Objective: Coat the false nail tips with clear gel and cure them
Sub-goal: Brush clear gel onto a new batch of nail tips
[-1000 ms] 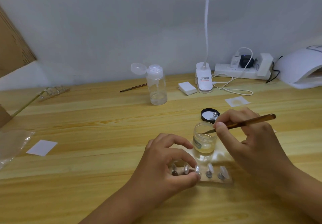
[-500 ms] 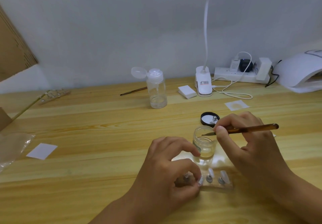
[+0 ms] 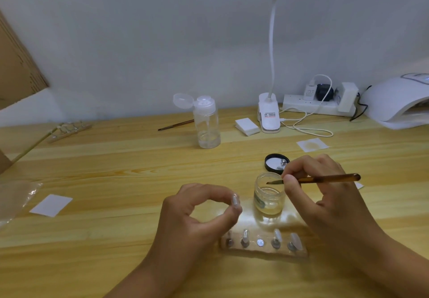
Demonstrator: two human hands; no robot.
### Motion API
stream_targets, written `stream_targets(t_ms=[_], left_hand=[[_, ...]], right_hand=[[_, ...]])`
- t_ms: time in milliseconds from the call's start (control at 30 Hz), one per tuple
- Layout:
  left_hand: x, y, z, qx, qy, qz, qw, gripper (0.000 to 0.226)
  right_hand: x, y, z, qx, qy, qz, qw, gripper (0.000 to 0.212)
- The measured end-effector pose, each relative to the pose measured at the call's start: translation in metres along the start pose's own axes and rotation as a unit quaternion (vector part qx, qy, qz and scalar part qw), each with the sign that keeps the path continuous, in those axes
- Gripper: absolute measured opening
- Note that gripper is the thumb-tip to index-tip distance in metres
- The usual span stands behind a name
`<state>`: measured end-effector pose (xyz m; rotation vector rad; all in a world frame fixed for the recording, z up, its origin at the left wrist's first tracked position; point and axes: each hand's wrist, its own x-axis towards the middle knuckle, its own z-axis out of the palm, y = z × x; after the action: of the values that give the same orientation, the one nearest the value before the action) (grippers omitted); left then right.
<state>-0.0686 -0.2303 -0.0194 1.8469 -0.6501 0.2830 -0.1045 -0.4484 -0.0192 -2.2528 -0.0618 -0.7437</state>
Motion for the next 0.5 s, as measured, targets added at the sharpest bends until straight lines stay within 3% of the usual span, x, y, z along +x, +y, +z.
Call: stream_targets(t_ms=[200, 500], left_hand=[[0.0036, -0.0050, -0.0015, -0.063, 0.003, -0.025, 0.998, 0.007], [0.0066, -0.0078, -0.0016, -0.062, 0.015, -0.058, 0.996, 0.011]], right_hand=[[0.0017, -0.0019, -0.0046, 0.015, -0.020, 0.006, 1.000, 0.007], [0.0050, 0.0004, -0.0070, -0.014, -0.047, 0.012, 0.999, 0.005]])
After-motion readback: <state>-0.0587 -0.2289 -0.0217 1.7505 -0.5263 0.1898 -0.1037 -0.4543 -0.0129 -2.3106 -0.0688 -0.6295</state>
